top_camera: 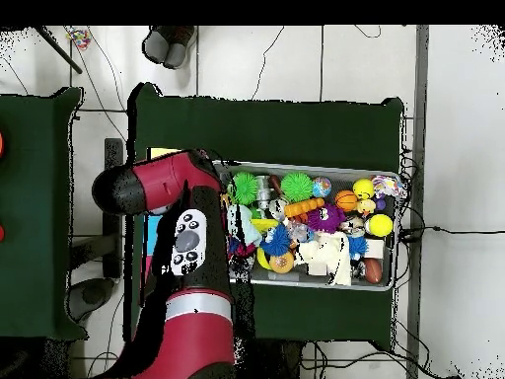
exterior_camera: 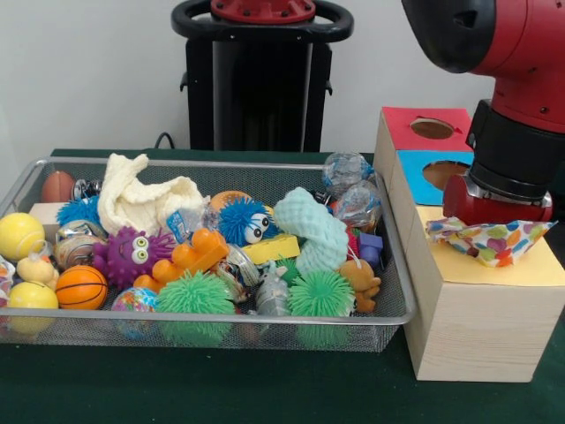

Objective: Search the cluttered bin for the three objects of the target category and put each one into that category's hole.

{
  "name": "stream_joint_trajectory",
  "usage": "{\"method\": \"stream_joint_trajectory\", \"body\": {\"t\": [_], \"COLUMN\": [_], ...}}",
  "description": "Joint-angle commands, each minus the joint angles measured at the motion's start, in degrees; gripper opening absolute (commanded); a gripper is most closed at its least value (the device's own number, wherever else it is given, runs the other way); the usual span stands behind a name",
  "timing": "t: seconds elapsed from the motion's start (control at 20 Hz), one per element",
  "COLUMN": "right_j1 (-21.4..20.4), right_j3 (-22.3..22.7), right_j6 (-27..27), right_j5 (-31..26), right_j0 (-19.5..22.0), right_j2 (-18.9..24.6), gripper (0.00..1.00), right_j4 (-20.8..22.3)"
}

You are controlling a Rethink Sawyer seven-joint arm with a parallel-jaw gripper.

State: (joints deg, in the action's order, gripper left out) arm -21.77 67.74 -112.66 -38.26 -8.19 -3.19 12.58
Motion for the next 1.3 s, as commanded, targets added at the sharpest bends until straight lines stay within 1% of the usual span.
{"method": "stream_joint_trajectory", "body": {"t": [0.05,0.25,0.45,0.6,0.85,1.3], "right_j1": [7.97,9.24,11.1,12.27,13.26,13.71], "right_j3": [3.39,3.85,3.56,4.24,4.94,5.43], "right_j6": [-3.92,-3.23,-4.48,-5.47,-7.27,-7.46], "right_j5": [4.71,4.82,6.8,8.28,9.6,10.64], "right_j0": [4.08,5.39,5.59,5.87,5.62,6.55], "right_j2": [4.44,5.39,4.64,4.15,2.9,3.18], "gripper": [0.0,0.0,0.0,0.0,0.0,0.0], "right_j4": [0.07,-0.41,0.04,-0.3,-0.84,-1.6]}}
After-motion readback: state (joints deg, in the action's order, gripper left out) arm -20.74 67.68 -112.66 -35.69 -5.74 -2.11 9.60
